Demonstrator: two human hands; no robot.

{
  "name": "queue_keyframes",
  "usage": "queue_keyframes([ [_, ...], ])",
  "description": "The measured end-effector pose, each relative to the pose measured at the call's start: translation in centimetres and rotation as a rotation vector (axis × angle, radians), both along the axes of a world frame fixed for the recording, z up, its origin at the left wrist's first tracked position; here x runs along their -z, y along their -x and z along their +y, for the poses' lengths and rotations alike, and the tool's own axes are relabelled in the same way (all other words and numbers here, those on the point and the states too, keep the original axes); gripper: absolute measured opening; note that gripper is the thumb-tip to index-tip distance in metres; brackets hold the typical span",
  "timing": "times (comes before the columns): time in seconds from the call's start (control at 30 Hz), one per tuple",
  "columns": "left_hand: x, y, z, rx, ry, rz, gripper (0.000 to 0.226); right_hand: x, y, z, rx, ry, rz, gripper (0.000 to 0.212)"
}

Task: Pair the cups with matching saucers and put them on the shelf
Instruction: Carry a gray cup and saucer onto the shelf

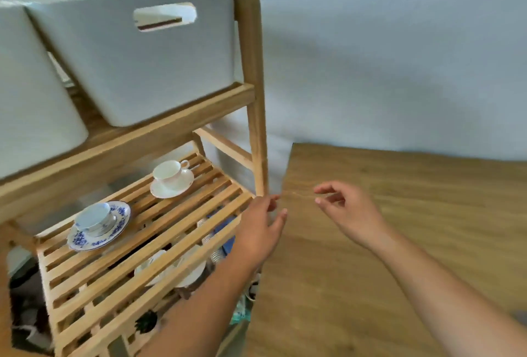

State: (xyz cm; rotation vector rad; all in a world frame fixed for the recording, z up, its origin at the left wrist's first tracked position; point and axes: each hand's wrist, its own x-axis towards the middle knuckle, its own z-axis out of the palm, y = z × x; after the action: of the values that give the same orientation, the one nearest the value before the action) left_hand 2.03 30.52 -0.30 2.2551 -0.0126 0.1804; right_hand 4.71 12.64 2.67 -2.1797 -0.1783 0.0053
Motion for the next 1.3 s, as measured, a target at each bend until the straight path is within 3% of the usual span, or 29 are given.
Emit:
queue_keyframes([
  [0.3,0.5,3.1,-19.7,0.457,0.061,0.191,0.036,-2.3,12.0,-21.2,0.462,-0.031,-0.005,0.012],
  [0.6,4.1,7.4,-28.9,0.550,-0.031,0.370,0.028,1.3,21.2,-32.7,0.791,-0.091,0.037,0.011],
  [0.73,5.7,9.2,-29.3,0.503,0.032,0.508,0.013,3.9,22.7,-34.6,0.800,-0.087,0.106,0.010],
  [0.97,6.1,10.8,-30.2,0.412,0.177,0.597,0.016,7.9,22.0,-34.9,0.678,-0.164,0.363,0.013],
  [1.3,6.4,10.7,-29.9,0.353,0.299,0.583,0.016,7.8,20.9,-34.5,0.600,-0.167,0.408,0.010],
])
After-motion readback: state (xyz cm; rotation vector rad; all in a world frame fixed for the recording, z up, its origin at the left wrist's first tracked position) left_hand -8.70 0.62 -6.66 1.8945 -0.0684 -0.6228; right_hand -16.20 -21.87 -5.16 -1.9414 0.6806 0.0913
